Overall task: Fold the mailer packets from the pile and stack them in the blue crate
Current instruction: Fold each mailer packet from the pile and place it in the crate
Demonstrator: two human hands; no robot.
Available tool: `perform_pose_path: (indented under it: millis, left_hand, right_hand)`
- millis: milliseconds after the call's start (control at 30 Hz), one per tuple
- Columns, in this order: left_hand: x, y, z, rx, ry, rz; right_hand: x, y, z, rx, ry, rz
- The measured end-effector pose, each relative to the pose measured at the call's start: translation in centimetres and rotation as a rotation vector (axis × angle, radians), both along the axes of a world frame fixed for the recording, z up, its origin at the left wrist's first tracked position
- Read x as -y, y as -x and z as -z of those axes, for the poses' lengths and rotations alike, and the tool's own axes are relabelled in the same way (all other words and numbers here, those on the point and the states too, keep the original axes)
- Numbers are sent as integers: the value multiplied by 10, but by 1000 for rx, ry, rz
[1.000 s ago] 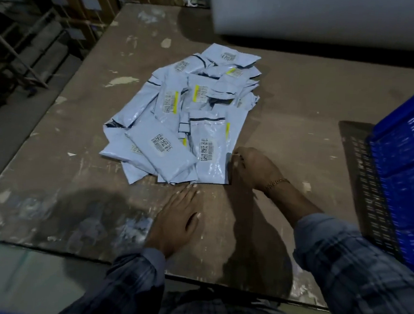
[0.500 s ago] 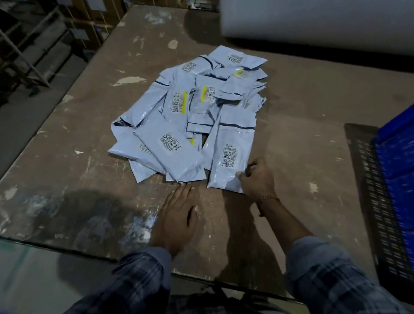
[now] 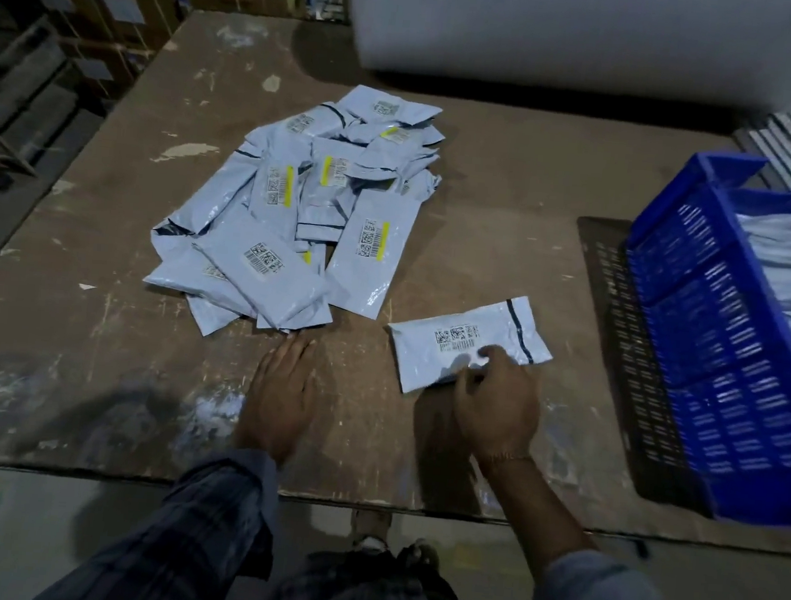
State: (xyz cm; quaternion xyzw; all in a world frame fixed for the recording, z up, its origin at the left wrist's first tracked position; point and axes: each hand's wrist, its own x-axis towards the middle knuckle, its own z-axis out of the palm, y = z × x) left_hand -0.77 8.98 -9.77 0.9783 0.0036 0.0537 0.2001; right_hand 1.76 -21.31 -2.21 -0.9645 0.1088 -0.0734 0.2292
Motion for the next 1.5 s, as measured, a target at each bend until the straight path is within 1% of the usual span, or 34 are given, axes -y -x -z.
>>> perform_pose_path:
  millis: [67,133,200,233,300,400,467,533,567,600,667,733,833,900,1000,1100,1367,1500]
  left_hand:
    - [2,2,0,15,6,-3]
    - [5,3,-1,48,-10,-6]
    - [9,4,-4,39,11,-15]
    - [10,6,-4,42,23,-27]
    - [10,6,2,75,30,-27]
    - [12,6,9,27,66,-40]
    - [23,10,11,5,71,-69]
    - [44,12,0,43,161,-142]
    - [56,11,-9,56,200,-135]
    - [68,9,-15,75,205,-77]
    - [91,-3,-30,122,129,64]
    - [111,-24,-39,122,80,162]
    - [129,-53,-34,46,-21,268]
    - [130,-65,-21,-5,-72,334]
    - [127,-69,-9,-24,-80,329]
    - [130,-68,-10,-21,-91,313]
    - [134,-73,-11,-86,-212,313]
    - [136,-74,-12,-91,-218,316]
  right_hand:
    - [18,-10,7,30,171,-129]
    - [34,-20,21,-60,280,-287]
    - [40,-23,34,-168,324,-383]
    - [38,-21,38,-196,330,-387]
    - [28,-7,40,-180,347,-359]
    - [10,23,32,-123,339,-337]
    - [2,37,23,-64,292,-284]
    - [0,36,12,16,198,-176]
    - [2,32,8,54,162,-121]
    - [5,24,7,74,147,-87]
    - [12,2,12,47,156,-94]
    - [18,-20,24,-12,197,-180]
    - [25,-33,49,-67,264,-357]
    - [26,-30,58,-58,269,-352]
    - [23,-28,63,-54,260,-306]
    - [23,-31,63,-53,277,-302]
    - [21,-33,62,-24,247,-305]
    - [22,-33,65,-14,254,-307]
